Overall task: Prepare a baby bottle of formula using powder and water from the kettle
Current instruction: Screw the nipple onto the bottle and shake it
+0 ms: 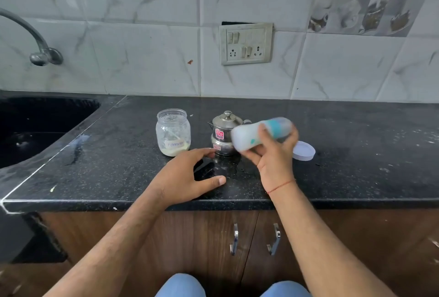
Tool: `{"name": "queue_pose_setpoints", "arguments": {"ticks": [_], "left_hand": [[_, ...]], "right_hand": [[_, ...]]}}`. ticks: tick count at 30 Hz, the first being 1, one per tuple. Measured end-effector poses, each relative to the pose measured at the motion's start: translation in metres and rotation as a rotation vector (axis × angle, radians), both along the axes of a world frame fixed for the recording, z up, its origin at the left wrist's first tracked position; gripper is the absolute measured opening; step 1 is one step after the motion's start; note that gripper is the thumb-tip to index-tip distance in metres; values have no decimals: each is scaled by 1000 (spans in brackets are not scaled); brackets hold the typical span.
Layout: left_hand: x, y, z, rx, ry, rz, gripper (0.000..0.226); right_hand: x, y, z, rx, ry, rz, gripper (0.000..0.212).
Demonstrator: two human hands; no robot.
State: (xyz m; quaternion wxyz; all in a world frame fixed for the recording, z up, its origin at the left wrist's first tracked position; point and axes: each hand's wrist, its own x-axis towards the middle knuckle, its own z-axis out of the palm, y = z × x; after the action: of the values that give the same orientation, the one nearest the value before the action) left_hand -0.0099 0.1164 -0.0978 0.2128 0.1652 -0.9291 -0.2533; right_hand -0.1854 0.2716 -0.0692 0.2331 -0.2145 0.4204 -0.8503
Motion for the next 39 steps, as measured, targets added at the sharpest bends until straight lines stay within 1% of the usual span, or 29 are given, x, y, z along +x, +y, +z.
{"name": "queue_pose_setpoints", "arguments": {"ticks": [1,2,4,5,7,8,9,11,12,13,14,15,16,18,19,21,22,23,25,26,29,32,34,36,39], "left_hand": [[0,1,0,-3,-1,4,98],[1,1,0,-14,-6,8,98],[1,1,-1,-24,-21,11,97],[1,1,0,-22,-21,9,96],[1,1,1,-7,-12,3,98],[1,1,1,-6,-10,5,98],[1,1,0,-11,-11,9,98],[1,1,-2,-32,-16,8,95],[0,-1,-2,-36,-15,4,94],[0,-1,-2,-31,-12,-2,94],[0,-1,-2,-22,-12,-4,96],[0,0,-2,-16,-14,0,98],[1,0,-2,-15,-16,4,100],[0,0,-2,-27,-23,5,99],[0,-1,-3,-30,-23,4,98],[0,-1,-2,-20,-19,-2,98],[0,0,-2,-15,-18,-2,98],[0,0,-2,-16,-18,-1,98],[0,-1,-3,-29,-14,-10,94],[0,-2,-3,-28,-15,-19,92],[1,1,0,-23,-12,-27,83],[1,2,0,-39,2,-33,64],[0,1,-1,-40,3,-37,59],[0,-1,-2,-46,7,-29,56],[0,-1,-1,-48,11,-26,51]], "right_hand": [[-3,0,1,-37,-62,-8,63],[-3,1,2,2,-29,33,63],[2,2,-2,176,172,149,68],[3,0,-3,188,194,139,69],[0,-1,-2,53,41,15,65],[-3,0,-2,7,-21,7,63],[-3,1,0,24,-9,47,63],[1,1,-3,188,186,180,70],[2,0,-4,208,228,178,72],[1,-2,-5,168,181,113,71],[-1,-2,-5,95,84,36,69],[-3,-1,-4,43,14,3,67],[-3,-1,-2,50,5,16,65],[0,-1,-2,171,154,112,68],[1,-1,-3,187,184,111,69],[-1,-1,-3,94,52,-12,67],[-2,0,-2,63,16,-34,66],[-1,0,1,87,43,-12,67],[6,0,-1,205,228,81,72],[9,-1,-2,237,298,90,76],[15,-4,-1,216,385,-17,85],[17,-4,-4,336,663,-74,100],[21,-2,-5,406,791,-64,106],[21,-3,-6,446,873,-51,110],[20,-3,-8,507,915,30,118]]}}
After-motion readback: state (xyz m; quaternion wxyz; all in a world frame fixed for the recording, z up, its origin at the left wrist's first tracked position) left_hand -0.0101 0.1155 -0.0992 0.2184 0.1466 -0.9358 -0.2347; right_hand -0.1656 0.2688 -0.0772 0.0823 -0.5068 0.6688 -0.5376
